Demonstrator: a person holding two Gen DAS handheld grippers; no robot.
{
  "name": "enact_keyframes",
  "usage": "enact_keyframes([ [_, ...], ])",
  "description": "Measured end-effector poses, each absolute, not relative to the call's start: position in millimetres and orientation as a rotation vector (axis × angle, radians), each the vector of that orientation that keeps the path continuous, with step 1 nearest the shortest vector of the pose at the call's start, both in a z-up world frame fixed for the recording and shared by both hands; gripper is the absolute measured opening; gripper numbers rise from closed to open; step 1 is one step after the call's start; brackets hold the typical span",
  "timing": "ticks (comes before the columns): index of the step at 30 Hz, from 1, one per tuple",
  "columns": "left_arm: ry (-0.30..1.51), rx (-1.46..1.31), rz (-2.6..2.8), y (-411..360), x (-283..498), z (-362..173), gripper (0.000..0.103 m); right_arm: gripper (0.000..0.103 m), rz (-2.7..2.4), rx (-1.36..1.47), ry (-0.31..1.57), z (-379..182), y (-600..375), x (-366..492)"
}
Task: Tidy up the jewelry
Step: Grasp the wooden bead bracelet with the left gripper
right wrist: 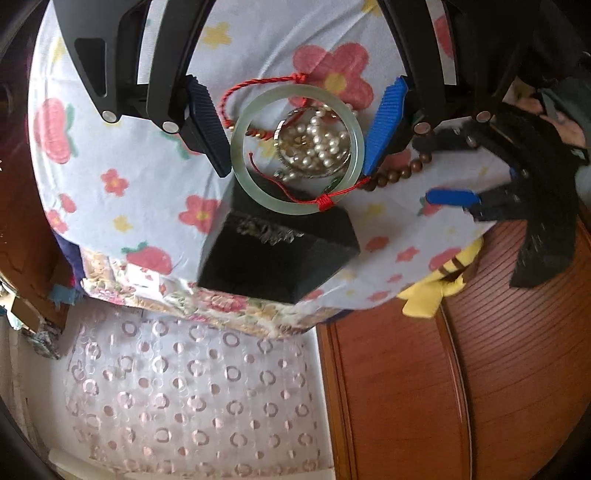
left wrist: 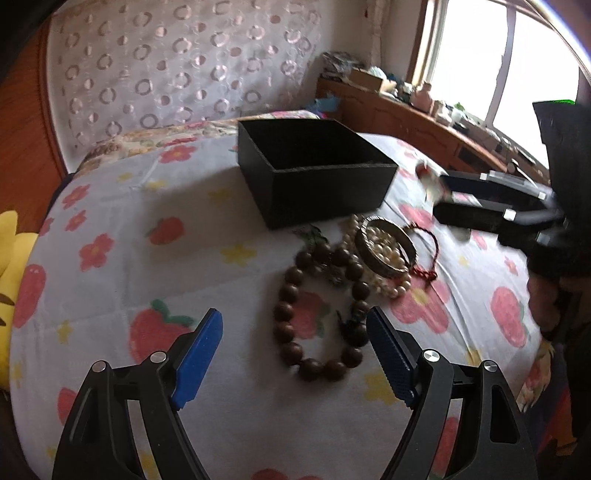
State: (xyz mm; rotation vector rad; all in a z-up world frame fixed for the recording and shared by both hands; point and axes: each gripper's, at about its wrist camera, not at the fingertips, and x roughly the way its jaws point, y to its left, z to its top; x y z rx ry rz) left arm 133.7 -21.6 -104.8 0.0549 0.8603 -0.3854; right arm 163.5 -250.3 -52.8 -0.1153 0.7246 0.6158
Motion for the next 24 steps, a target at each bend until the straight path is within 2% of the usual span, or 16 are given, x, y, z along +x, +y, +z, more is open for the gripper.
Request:
enact_keyframes([
  [9,0.901,0.135,-0.401,-45,139,-114,0.075,0.074,0.568,-0.115,0.725,-54,-272,162],
  [12,0.883,0.193,-0.374,-52,138,-115,0.059,0.074,0.566,-0.111,0.729,-58,-274,162],
  [14,0.877,0.194,-0.387,-53,137,-114,0.028,0.074,0.566,-0.109,0.731,-60,-273,161],
  [19,0.875,0.182,-0.405,-47,131,-110,0.027,0.074,0.570,-0.107,0.731,-62,-270,160],
  [21,0.858,0.159,-0.409,-43,128,-105,0.022,0.074,0.572,-0.106,0.730,-62,-269,158],
  [22,0.847,0.144,-0.418,-42,126,-101,0.012,0.074,0.574,-0.106,0.730,-62,-270,158],
  [24,0.843,0.130,-0.416,-41,125,-95,0.011,0.074,0.575,-0.106,0.730,-62,-268,159],
])
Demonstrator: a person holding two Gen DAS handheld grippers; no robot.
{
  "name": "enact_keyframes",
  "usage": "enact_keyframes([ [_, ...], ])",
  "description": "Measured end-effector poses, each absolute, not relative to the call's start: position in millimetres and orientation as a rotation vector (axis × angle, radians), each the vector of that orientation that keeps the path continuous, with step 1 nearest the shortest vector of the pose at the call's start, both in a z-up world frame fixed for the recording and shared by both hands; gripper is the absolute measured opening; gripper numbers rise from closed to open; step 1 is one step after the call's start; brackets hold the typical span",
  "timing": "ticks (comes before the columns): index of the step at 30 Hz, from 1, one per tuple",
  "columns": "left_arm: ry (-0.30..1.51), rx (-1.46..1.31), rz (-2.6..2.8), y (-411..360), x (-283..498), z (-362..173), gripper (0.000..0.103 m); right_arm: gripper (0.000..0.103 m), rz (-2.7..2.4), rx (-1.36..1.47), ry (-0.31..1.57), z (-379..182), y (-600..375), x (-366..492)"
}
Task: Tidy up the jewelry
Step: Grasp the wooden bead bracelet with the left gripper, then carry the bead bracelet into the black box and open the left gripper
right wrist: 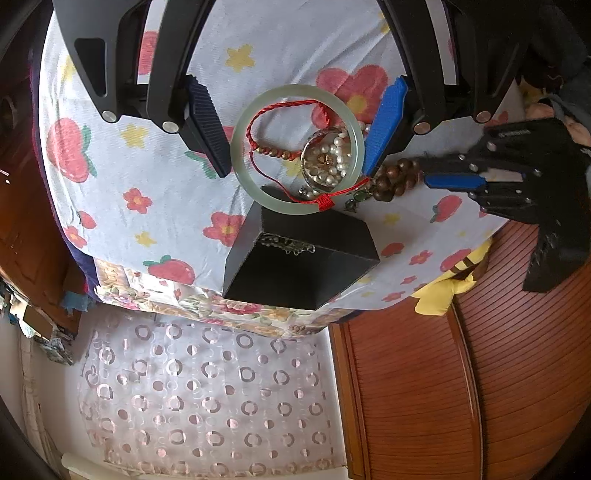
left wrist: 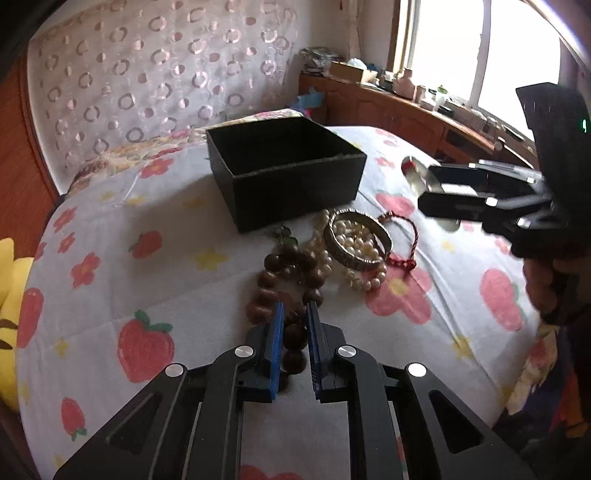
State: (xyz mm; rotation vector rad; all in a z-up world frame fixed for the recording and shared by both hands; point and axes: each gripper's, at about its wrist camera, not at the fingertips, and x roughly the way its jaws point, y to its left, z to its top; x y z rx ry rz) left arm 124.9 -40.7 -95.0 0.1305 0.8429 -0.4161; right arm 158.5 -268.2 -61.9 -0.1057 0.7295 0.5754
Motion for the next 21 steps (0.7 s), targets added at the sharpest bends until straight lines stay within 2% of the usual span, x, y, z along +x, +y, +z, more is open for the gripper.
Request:
enact_keyframes([
  [12,0.819,0.088,-0.420,-26,124,-86,0.011,0.074,0.586,-0.112,0.718,-57,-259,157],
  [21,0.738,0.042,-0.431,-20,119,-53,0.010,0.074,0.590,-0.108,0.700,-50,-259,155],
])
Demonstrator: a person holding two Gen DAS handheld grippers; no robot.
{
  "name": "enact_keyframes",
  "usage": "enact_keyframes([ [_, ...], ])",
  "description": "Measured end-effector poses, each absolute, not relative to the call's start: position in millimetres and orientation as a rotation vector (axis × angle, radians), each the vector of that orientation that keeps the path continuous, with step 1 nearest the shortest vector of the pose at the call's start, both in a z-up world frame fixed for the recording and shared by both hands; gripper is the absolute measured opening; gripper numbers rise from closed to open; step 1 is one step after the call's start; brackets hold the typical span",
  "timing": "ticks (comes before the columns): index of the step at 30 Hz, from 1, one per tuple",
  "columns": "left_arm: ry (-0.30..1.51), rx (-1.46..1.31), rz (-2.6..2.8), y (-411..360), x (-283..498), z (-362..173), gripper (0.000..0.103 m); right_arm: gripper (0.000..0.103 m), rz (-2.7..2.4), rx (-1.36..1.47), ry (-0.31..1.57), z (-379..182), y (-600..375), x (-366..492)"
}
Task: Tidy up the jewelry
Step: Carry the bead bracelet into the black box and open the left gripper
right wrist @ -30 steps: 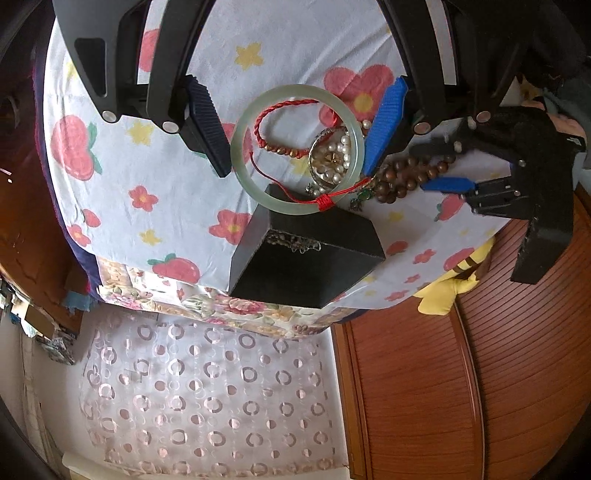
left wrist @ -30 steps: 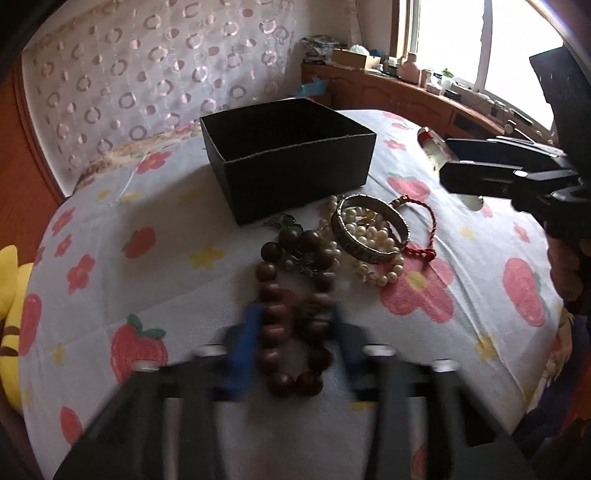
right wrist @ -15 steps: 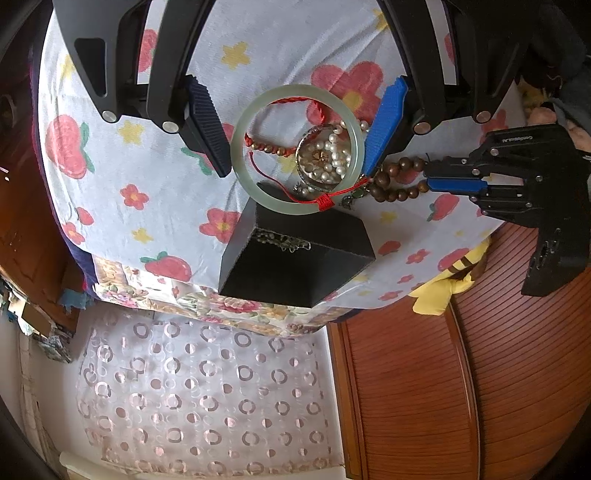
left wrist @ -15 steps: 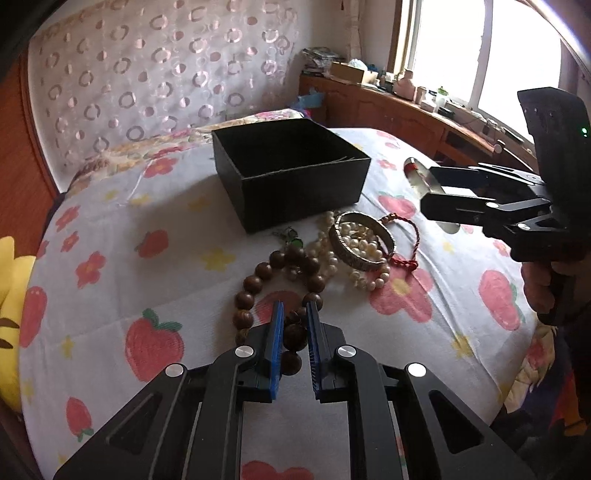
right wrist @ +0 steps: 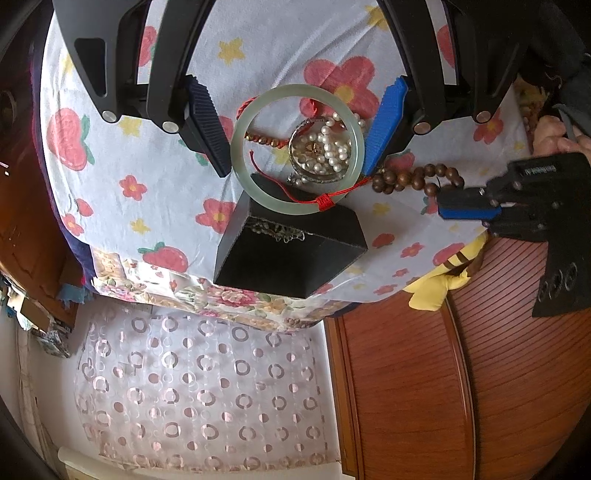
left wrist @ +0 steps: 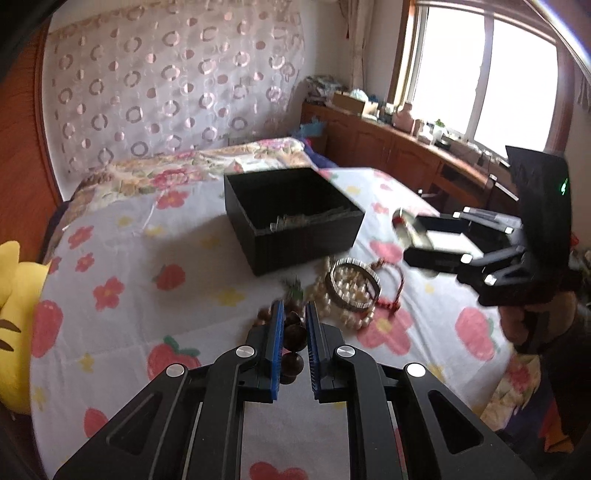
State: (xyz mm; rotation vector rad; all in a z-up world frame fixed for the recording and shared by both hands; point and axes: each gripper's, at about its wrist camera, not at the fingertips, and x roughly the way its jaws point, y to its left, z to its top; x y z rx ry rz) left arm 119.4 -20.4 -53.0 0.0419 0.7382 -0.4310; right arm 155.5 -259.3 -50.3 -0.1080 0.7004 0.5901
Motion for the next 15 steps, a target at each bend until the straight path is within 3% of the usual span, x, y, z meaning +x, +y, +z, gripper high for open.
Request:
enact_keyframes([
  [2,0.719,0.035,-0.435,-20,122,-42,0.000,0.074,0.591,-0.103,0.693,-47,-259,157],
  [9,0.645,0.052,-0.444,-26,128,-4,0.000,0.074,0.593,-0.090,0.658,-31,-262,159],
  [15,0.787,0.113,-0.495,-39,125,-41,0.000,0.074,0.598,-0.085,0.653,-28,-264,156],
])
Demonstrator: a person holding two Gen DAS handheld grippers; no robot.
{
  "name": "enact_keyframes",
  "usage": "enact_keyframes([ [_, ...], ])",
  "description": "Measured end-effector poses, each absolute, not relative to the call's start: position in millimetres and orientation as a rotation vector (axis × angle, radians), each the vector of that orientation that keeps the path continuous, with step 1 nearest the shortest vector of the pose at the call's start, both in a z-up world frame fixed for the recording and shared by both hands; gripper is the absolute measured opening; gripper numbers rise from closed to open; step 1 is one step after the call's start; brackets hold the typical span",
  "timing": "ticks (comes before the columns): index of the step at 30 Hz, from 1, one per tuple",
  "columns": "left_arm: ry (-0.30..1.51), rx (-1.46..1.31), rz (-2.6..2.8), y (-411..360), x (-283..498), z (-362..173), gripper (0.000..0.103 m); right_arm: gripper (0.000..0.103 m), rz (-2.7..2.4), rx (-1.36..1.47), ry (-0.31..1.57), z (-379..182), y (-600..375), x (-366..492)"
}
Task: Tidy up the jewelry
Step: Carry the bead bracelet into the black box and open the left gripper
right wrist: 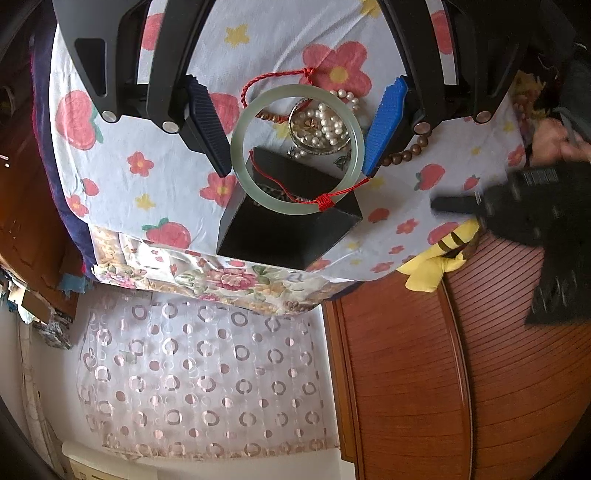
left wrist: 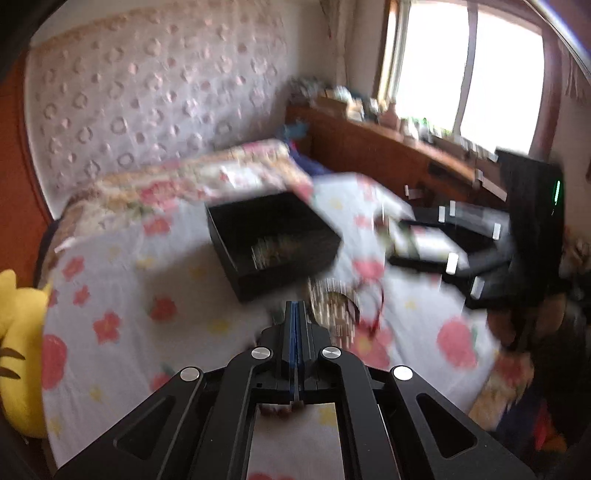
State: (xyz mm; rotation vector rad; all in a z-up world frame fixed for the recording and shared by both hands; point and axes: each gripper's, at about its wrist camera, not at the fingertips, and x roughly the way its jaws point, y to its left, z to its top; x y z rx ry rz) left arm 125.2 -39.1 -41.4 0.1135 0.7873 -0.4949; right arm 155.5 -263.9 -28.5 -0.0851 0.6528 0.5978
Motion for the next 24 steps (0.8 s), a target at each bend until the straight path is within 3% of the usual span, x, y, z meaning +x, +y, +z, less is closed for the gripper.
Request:
enact_keyframes([
  [1,0.811,0.119,-0.495,-41,124,-52,0.006,0.074,0.595,-0.087,0.656,-29,-264,155],
  [2,0.832,0.122,-0.495,-42,123,-61,0.020,0.074,0.594,-0.088,0.659,-29,-263,156],
  [4,0.867,0.135,-0.502,-47,121,-78,0.030,0.074,0.590,-0.085,0.668,-32,-263,156],
  [8,0.903,0.137,-0.517,-55,122,-96,0.036,0.074,0.585,-0.078,0.677,-35,-265,157],
  [11,0.925,0.176,-0.498,-64,127,-105,0.034,0.074,0.584,-0.081,0.676,-35,-265,157],
  [13,0.928,0.199,-0.491,-68,127,-111,0.018,0.074,0.584,-0.078,0.674,-34,-265,157],
  [16,0.901,0.201,-0.498,-67,122,-107,0.012,0.074,0.583,-0.074,0.672,-37,-269,159],
  [24,0.745,0.107,-0.485,-46,126,-43,0.012,0.074,0.586,-0.075,0.662,-33,-271,163],
])
